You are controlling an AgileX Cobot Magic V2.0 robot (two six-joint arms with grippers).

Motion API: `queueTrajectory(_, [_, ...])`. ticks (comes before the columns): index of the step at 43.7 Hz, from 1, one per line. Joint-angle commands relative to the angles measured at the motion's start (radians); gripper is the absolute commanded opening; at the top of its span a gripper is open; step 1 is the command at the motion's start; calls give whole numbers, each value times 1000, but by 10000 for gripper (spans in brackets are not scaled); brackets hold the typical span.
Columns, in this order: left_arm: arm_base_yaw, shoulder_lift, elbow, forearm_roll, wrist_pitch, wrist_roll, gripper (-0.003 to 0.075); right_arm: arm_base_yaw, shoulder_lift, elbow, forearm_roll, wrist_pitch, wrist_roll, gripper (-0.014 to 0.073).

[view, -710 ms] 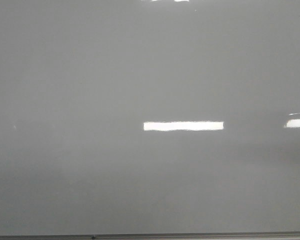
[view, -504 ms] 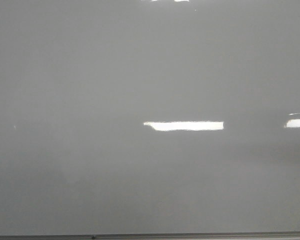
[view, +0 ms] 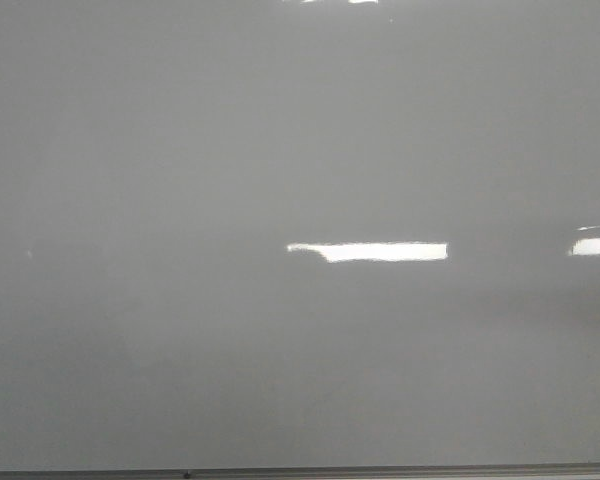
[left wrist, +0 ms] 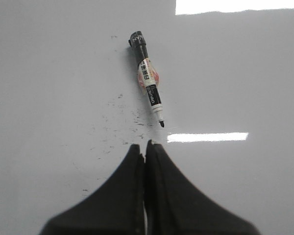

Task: Write number 7 on whiteboard

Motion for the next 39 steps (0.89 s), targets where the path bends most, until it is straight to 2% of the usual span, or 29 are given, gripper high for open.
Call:
queueTrajectory(1, [1, -13, 13, -1, -106, -10, -21, -5, -17, -3, -14, -101, 1, -69])
queueTrajectory(6, [-1, -13, -11, -25, -158, -24, -21, -5, -17, -28, -14, -104, 1, -69])
queueTrajectory(12, [-3, -9, -124, -48, -127, -24, -21, -5, -17, -128, -14, -17, 1, -69])
queueTrajectory(21, [-3, 69, -386, -48, 66, -24, -21, -5, 35, -334, -14, 155, 1, -69])
queueTrajectory(29, [-3, 212, -607, -48, 239, -24, -21, -5, 174, -521, -14, 279, 0, -69])
queueTrajectory(34, [-3, 305, -706, -48, 346, -24, -21, -5, 267, -615, -14, 372, 0, -69])
queueTrajectory(39, [-3, 377, -734, -48, 383, -24, -21, -5, 358, -677, -14, 461, 0, -69])
